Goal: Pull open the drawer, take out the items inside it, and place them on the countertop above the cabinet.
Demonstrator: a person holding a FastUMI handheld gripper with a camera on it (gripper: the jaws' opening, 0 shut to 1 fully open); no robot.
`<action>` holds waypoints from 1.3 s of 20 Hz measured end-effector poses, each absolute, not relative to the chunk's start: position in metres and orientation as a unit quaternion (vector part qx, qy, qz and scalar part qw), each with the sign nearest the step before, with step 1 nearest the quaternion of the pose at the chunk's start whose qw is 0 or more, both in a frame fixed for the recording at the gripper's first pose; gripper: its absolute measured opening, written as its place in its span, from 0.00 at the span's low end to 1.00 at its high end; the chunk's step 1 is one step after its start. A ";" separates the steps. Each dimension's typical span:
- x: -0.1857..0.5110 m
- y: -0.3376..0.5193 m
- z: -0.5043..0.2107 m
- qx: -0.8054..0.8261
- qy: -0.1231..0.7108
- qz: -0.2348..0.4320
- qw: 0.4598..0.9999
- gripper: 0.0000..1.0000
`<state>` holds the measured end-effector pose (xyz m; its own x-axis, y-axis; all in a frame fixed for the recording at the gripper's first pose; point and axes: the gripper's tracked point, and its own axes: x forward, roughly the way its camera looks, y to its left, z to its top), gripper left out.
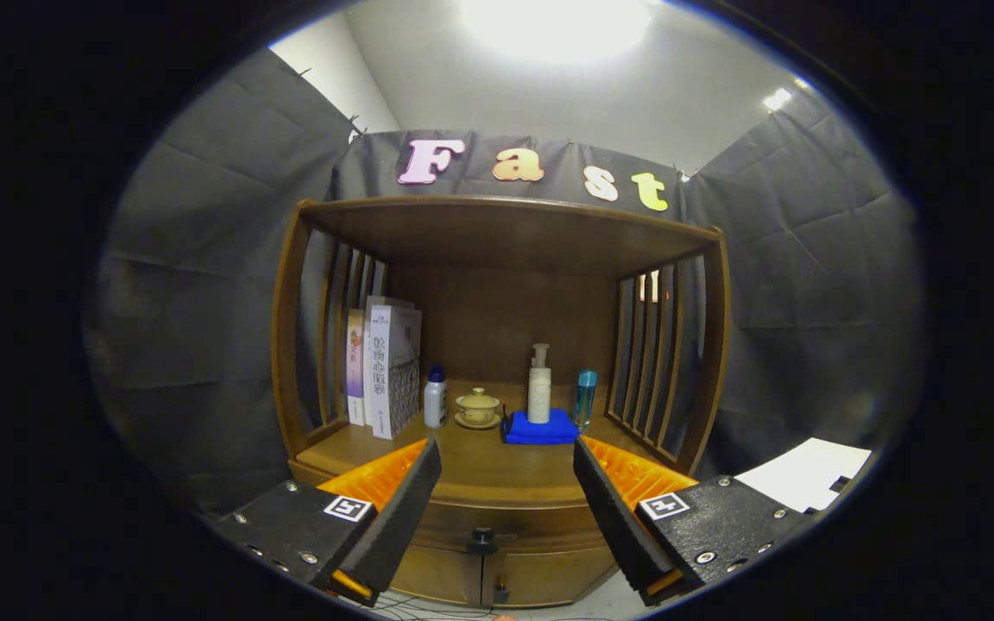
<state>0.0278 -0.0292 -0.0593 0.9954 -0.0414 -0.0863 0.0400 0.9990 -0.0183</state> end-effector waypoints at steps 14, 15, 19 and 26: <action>0.060 -0.020 -0.188 -0.017 0.098 -0.023 0.995 0.97; 0.066 -0.018 -0.200 -0.022 0.108 -0.020 0.994 0.97; 0.080 -0.007 -0.245 -0.021 0.149 -0.001 0.989 0.97; 0.097 -0.008 -0.294 0.014 0.199 -0.005 0.980 0.85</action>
